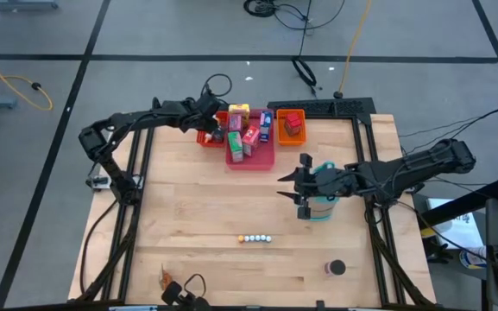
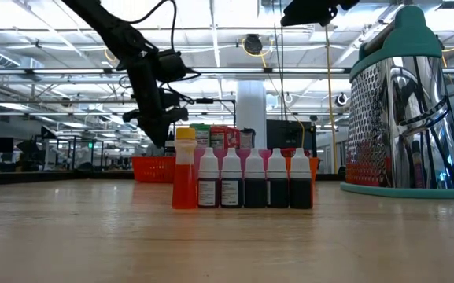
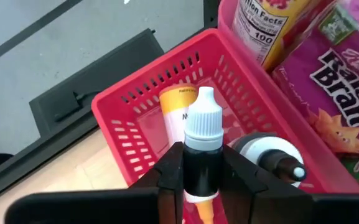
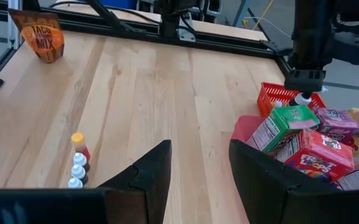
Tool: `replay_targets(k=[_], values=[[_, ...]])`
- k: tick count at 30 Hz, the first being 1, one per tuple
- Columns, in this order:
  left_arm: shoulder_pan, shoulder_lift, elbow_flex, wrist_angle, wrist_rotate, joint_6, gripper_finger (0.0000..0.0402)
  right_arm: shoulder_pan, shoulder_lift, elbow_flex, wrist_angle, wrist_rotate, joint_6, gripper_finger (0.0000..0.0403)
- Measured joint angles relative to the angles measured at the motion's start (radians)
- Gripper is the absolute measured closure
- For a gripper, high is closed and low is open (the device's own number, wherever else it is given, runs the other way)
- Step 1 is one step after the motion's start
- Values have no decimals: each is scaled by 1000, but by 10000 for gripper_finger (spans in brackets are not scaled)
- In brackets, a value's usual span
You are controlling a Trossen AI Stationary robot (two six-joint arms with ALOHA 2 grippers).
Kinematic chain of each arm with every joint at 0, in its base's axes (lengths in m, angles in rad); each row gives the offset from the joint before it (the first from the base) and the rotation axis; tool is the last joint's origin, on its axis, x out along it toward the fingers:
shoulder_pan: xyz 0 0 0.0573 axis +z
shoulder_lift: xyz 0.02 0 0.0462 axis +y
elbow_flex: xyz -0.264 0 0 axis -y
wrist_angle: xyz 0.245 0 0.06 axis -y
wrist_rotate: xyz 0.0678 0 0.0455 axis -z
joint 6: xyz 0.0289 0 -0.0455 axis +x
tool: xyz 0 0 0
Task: Pick & Place Kitchen Items
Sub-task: Put the small black food coloring bottle into the red bin, then put the small yellow food coloring bottle into the red bin
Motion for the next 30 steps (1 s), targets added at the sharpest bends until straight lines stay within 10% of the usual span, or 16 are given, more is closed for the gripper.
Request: replay_targets(k=[18, 30], values=[[0, 0, 0, 19, -1, -11, 204, 0, 1, 0, 0, 0, 0, 248], [-29, -151, 0, -129, -124, -1, 220, -1, 1, -71, 127, 1, -22, 248]])
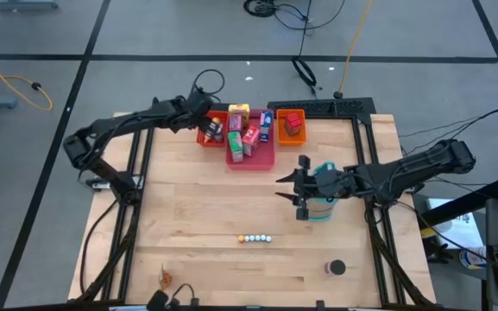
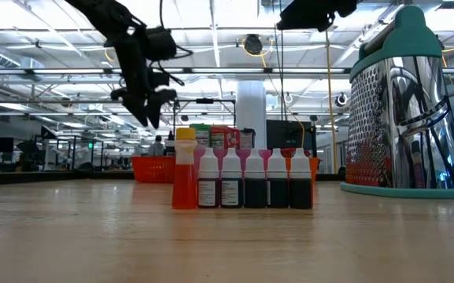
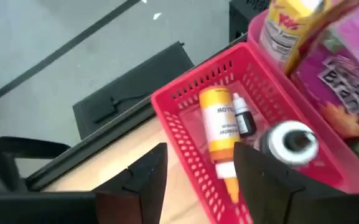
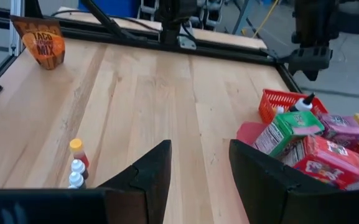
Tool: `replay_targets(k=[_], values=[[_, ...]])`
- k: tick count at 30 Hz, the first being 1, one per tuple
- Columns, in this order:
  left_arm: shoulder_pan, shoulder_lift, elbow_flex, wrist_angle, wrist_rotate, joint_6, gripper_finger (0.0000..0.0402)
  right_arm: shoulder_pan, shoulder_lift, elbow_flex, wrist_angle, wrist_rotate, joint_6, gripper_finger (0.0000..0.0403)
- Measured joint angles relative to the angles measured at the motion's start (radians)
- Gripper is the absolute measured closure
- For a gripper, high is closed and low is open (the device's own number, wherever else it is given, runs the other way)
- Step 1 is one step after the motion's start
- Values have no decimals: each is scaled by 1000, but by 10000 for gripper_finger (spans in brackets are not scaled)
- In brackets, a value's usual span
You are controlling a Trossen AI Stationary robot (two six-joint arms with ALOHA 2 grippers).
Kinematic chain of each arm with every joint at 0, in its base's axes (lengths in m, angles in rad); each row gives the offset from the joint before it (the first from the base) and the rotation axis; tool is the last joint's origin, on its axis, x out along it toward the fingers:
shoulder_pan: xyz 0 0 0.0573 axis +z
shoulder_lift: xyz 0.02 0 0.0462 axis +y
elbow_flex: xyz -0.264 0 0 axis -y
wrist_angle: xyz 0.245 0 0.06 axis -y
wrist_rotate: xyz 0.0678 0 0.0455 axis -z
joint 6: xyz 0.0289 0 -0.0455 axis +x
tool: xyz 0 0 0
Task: Pick & Place Kitchen Items
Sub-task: Put the small yellow food coloring bottle into the red bin
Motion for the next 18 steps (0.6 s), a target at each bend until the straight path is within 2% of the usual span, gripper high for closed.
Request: replay_targets(k=[4, 8, 12, 18], values=[[-50, -80, 0, -67, 136, 3, 226, -1, 0, -46, 83, 0, -15, 248], [-167, -138, -5, -114, 274, 18, 226, -2, 0, -52, 103, 0, -16, 248], [-348, -181, -44, -97, 302, 17, 227, -2, 0, -53, 107, 0, -17, 248], [-646, -194, -137, 108, 305, -31, 227, -2, 0, -53, 112, 0, -16, 248]])
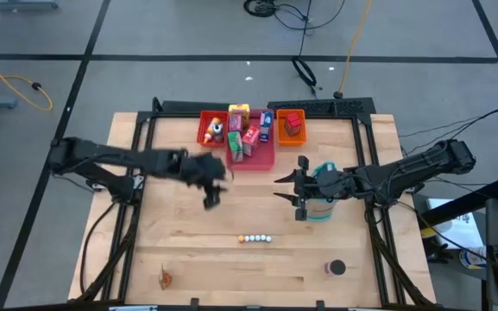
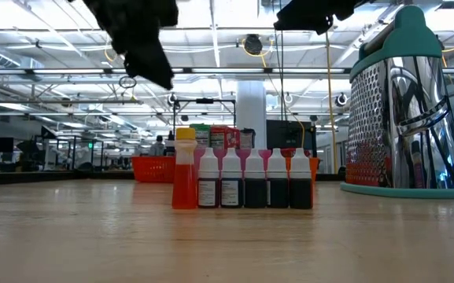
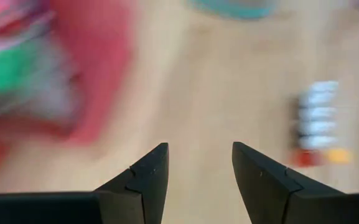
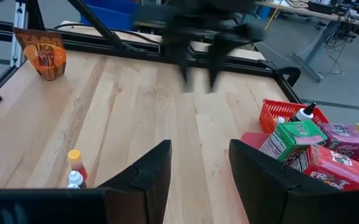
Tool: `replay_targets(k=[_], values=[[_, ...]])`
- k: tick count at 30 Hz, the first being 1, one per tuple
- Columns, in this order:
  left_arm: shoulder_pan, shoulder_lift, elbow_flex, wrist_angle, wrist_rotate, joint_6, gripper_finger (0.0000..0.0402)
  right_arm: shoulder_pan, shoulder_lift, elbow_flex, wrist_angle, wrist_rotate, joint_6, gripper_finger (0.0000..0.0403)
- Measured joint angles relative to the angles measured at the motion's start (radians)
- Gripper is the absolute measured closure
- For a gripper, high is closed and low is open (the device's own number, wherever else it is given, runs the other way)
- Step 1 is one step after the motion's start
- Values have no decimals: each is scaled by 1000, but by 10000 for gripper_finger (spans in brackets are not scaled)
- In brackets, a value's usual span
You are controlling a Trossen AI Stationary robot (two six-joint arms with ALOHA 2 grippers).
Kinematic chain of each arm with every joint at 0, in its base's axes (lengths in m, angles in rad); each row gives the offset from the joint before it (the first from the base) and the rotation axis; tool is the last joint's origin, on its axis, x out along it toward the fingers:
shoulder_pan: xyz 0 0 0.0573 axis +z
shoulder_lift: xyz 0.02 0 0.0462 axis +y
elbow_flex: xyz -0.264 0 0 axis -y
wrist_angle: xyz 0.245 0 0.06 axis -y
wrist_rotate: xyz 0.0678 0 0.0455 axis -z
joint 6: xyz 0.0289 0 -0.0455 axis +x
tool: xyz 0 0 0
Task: Pick & Place Kitchen Items
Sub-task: Put the small yellow food coloring bottle into the red bin
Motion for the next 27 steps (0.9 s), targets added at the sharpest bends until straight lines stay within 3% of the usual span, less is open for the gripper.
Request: replay_targets(k=[7, 12, 17, 27], values=[[-263, 17, -123, 293, -102, -51, 227, 0, 0, 0, 31, 0, -13, 248], [-377, 44, -195, 429, -148, -97, 227, 0, 0, 0, 30, 0, -14, 248], [-439, 107, -241, 567, -234, -145, 227, 0, 0, 0, 33, 0, -15, 248], [-451, 279, -243, 637, -239, -222, 227, 0, 0, 0, 37, 0, -15, 248]])
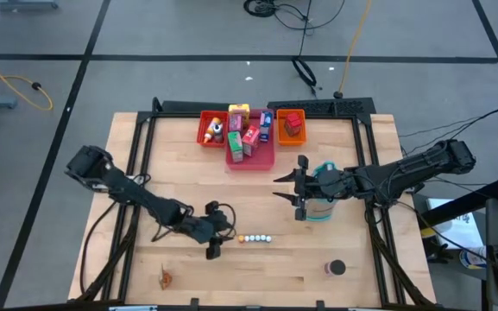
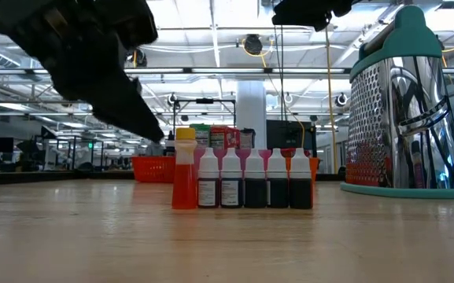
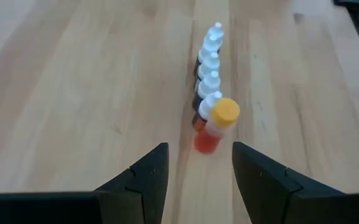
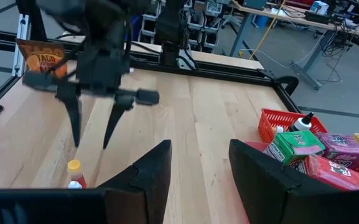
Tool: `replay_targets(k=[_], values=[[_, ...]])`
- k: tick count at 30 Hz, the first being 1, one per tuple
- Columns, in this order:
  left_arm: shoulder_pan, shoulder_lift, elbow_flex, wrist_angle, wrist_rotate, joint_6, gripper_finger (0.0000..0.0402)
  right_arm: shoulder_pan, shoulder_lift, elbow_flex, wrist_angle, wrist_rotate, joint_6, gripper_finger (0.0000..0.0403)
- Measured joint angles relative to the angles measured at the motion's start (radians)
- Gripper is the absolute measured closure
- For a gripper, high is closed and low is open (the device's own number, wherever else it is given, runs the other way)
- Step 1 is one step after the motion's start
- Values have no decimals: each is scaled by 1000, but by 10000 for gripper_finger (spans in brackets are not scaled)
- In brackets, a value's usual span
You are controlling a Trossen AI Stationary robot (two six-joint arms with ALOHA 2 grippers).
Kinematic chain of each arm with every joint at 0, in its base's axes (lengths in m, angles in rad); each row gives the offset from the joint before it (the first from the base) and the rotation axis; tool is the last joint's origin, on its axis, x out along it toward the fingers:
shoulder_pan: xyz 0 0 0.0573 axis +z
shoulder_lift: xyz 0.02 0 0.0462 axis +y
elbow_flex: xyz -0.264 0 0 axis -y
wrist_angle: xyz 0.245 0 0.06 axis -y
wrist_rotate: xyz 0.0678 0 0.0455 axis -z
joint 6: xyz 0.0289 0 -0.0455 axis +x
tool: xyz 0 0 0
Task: Pick & Place Kitchen Items
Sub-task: Put the small yellow food coloring bottle into the red bin
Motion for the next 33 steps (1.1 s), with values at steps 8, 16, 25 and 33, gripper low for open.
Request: replay_targets(k=[8, 16, 25, 33], values=[[-1, 127, 1, 178, 45, 13, 227, 0, 0, 0, -1, 0, 0, 248], [-1, 135, 1, 254, 1, 44, 227, 0, 0, 0, -2, 0, 0, 248], [0, 164, 1, 284, -6, 53, 227, 0, 0, 0, -5, 0, 0, 248], [13, 228, 1, 373, -2, 76, 227, 0, 0, 0, -8, 0, 0, 248]])
